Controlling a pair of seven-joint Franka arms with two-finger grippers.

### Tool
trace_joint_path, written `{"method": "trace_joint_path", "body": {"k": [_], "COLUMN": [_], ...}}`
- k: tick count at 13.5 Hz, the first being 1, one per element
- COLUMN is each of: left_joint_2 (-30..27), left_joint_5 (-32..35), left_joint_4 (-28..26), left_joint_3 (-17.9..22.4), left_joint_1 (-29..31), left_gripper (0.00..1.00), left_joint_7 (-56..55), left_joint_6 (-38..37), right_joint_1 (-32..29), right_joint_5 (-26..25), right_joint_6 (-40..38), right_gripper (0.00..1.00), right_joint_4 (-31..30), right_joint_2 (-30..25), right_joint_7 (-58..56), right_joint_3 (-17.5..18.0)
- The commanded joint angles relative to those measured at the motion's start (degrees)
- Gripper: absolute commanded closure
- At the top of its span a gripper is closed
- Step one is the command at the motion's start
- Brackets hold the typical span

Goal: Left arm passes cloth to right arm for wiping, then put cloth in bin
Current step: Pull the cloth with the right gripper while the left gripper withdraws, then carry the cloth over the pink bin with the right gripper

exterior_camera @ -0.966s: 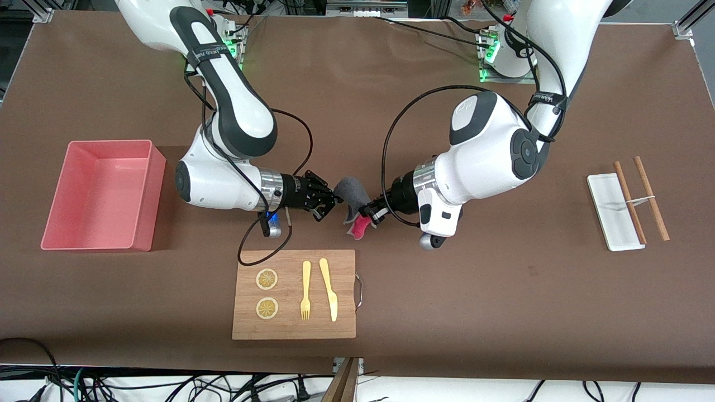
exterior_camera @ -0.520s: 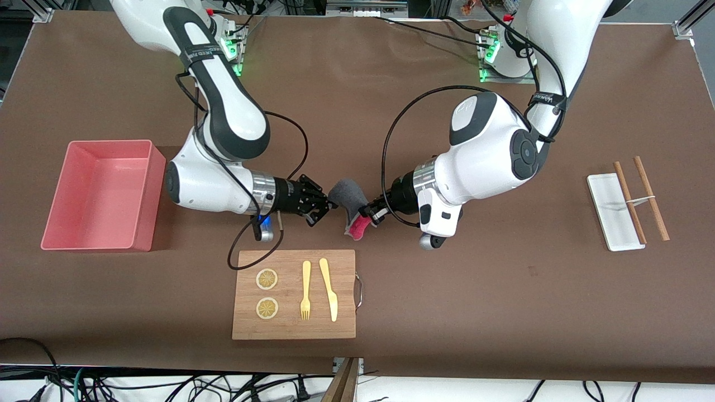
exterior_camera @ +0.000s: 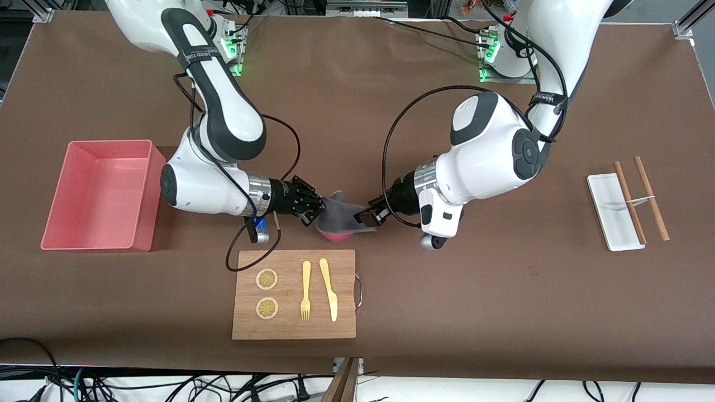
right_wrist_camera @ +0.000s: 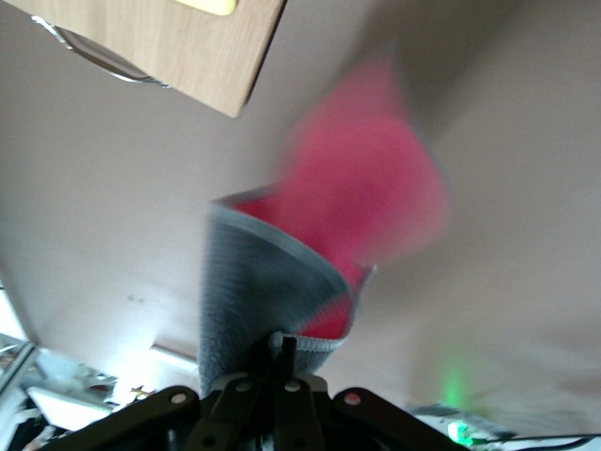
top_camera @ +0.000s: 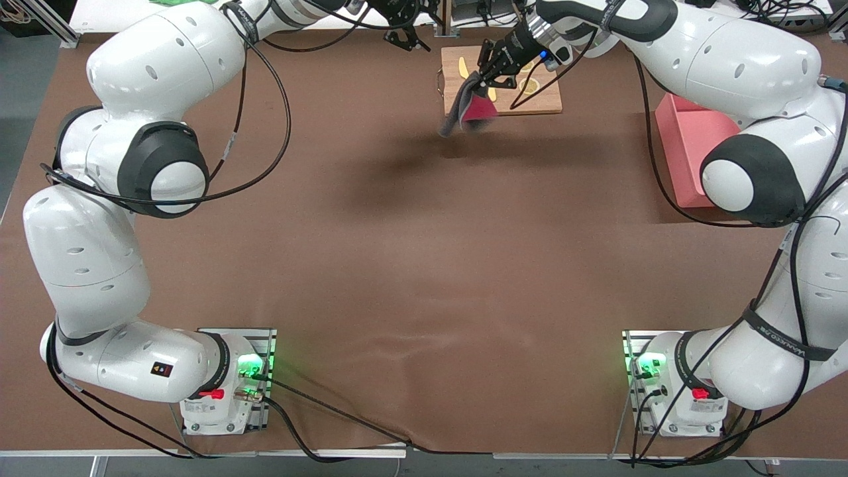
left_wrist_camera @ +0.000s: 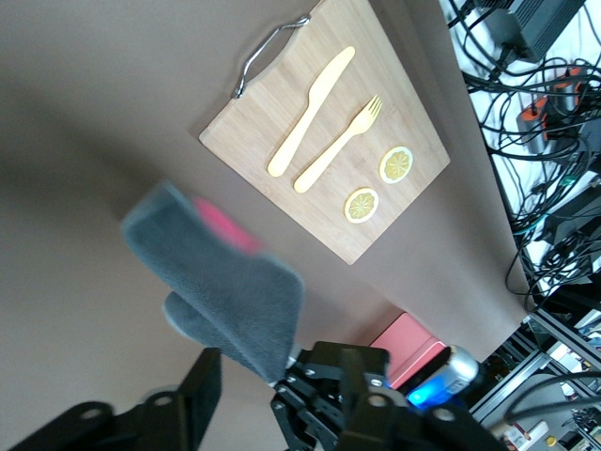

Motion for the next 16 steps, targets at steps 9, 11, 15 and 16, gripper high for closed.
{"method": "trace_joint_path", "body": {"k": [9,11,15,16], "left_joint_2": [-6.3,-9.9,-21.1,-24.4], "left_joint_5": [-0.4,2.2,11.0,11.1], "left_joint_4": [-0.1,-0.8,-10.5,-14.4], "left_joint_3": [0.3,0.7,0.6,0.6], "left_joint_1": [18.8,20.2,22.6,24.5], "left_gripper": [0.0,0.0,0.0,0.0], "left_joint_7": [16.6,17.2,22.5,25.1], "left_joint_6": [-29.5,-34.7,-40.1,-40.1], "right_joint_1": [1.4,0.4,0.3,-0.5], "right_joint_5": [-18.1,-20.0,-23.7,-24.5], "right_joint_6": [-4.6,-4.8,-7.7,-8.0], "right_gripper": [1.0,1.0,1.0,1.0], "right_joint_4": [-4.8,-6.0,-9.0,-9.5], "right_joint_2": [0.6,1.4,1.3,1.3], "right_joint_7": [-6.2,-8.4,-16.7,-19.1], "right_joint_3": [0.0,0.0,-4.0,-4.7]}}
